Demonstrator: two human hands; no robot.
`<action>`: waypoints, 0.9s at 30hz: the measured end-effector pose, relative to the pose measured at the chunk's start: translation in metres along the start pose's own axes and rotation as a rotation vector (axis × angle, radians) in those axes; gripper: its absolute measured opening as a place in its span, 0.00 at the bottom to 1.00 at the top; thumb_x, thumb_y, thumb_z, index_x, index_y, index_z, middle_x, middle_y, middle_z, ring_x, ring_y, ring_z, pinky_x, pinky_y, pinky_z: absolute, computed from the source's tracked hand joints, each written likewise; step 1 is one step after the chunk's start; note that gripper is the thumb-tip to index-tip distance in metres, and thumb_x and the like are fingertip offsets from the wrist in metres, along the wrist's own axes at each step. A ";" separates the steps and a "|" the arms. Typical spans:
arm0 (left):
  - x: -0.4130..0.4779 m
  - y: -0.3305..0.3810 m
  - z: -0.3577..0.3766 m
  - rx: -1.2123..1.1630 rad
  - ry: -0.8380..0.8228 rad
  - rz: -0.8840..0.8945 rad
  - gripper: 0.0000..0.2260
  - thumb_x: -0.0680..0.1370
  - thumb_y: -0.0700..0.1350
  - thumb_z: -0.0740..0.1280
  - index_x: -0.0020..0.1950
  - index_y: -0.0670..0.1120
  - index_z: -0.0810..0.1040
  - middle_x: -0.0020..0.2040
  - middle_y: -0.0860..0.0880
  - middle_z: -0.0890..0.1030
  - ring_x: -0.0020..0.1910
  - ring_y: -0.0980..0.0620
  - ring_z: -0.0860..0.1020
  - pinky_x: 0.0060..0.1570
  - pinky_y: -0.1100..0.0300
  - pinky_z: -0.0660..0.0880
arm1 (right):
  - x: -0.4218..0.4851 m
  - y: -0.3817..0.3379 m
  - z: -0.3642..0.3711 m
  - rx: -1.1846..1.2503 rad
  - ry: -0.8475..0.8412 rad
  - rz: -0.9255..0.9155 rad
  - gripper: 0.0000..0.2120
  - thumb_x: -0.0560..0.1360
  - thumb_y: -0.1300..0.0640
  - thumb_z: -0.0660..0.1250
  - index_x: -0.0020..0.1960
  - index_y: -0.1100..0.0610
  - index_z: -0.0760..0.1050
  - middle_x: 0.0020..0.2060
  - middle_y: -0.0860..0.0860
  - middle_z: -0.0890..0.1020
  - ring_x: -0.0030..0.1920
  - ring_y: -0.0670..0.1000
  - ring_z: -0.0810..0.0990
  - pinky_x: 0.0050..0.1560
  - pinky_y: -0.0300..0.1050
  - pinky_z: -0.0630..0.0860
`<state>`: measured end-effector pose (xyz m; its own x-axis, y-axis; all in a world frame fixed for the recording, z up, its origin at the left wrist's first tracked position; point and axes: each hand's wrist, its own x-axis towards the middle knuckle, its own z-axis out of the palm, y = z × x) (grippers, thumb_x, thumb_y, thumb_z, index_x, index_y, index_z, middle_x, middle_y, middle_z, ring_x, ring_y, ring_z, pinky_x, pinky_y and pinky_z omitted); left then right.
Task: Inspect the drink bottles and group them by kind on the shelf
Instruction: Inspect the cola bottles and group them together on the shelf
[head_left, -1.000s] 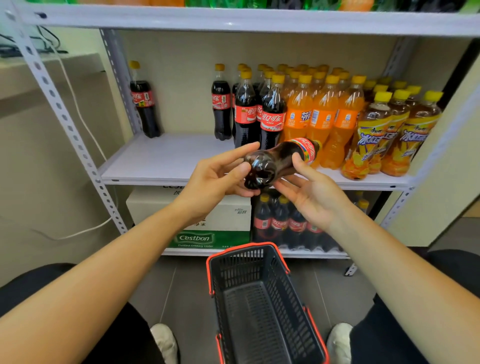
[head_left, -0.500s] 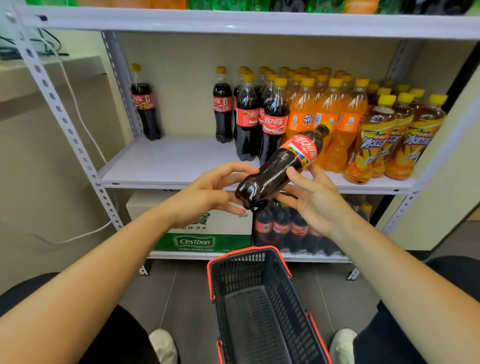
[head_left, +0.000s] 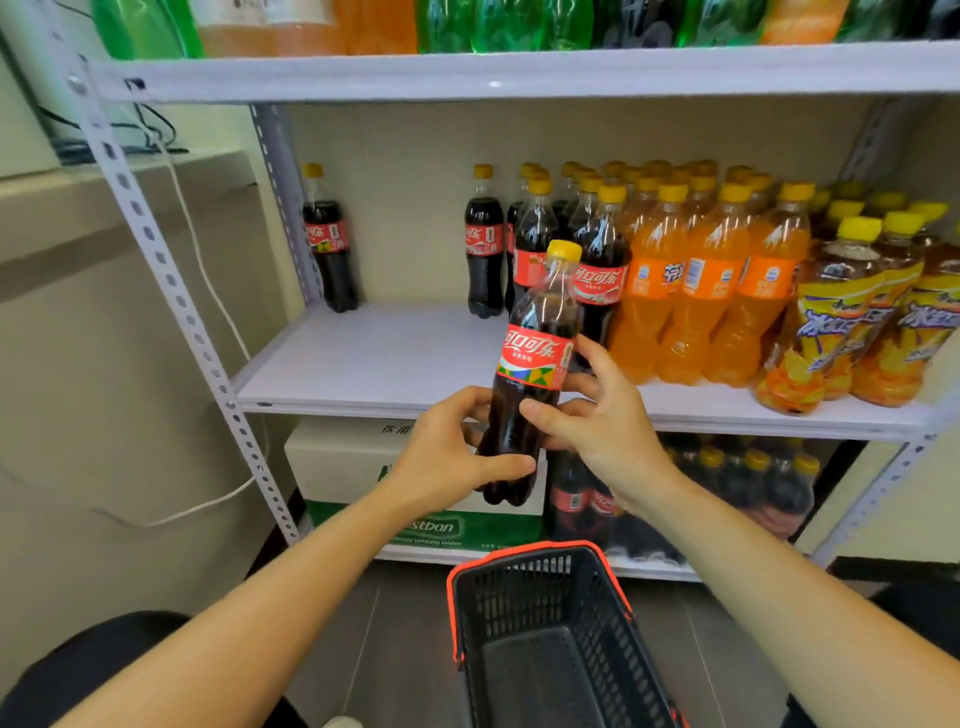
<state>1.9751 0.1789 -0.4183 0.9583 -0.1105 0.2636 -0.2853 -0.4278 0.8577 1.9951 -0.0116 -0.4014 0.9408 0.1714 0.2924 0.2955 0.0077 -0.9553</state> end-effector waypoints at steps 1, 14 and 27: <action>0.004 -0.005 -0.004 -0.018 0.030 -0.020 0.27 0.67 0.45 0.83 0.62 0.49 0.78 0.54 0.50 0.82 0.49 0.53 0.83 0.50 0.58 0.81 | 0.007 0.000 0.004 -0.020 -0.040 -0.019 0.33 0.73 0.59 0.78 0.70 0.38 0.67 0.56 0.46 0.84 0.49 0.49 0.87 0.44 0.44 0.84; 0.092 -0.078 -0.104 -0.024 0.465 -0.122 0.28 0.70 0.42 0.81 0.66 0.47 0.73 0.61 0.49 0.81 0.58 0.48 0.81 0.54 0.51 0.79 | 0.152 0.068 0.060 -0.985 -0.484 -0.127 0.29 0.78 0.40 0.68 0.76 0.47 0.70 0.78 0.54 0.67 0.77 0.57 0.64 0.75 0.52 0.62; 0.188 -0.156 -0.204 -0.007 0.690 -0.185 0.31 0.71 0.38 0.80 0.68 0.44 0.69 0.62 0.45 0.77 0.59 0.43 0.80 0.53 0.42 0.82 | 0.205 0.111 0.089 -1.066 -0.476 -0.131 0.32 0.75 0.27 0.60 0.77 0.37 0.66 0.79 0.46 0.64 0.78 0.52 0.59 0.74 0.54 0.55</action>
<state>2.1958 0.4084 -0.4127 0.7615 0.5573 0.3310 -0.1219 -0.3784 0.9176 2.2063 0.1122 -0.4508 0.8028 0.5833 0.1238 0.5873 -0.7376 -0.3333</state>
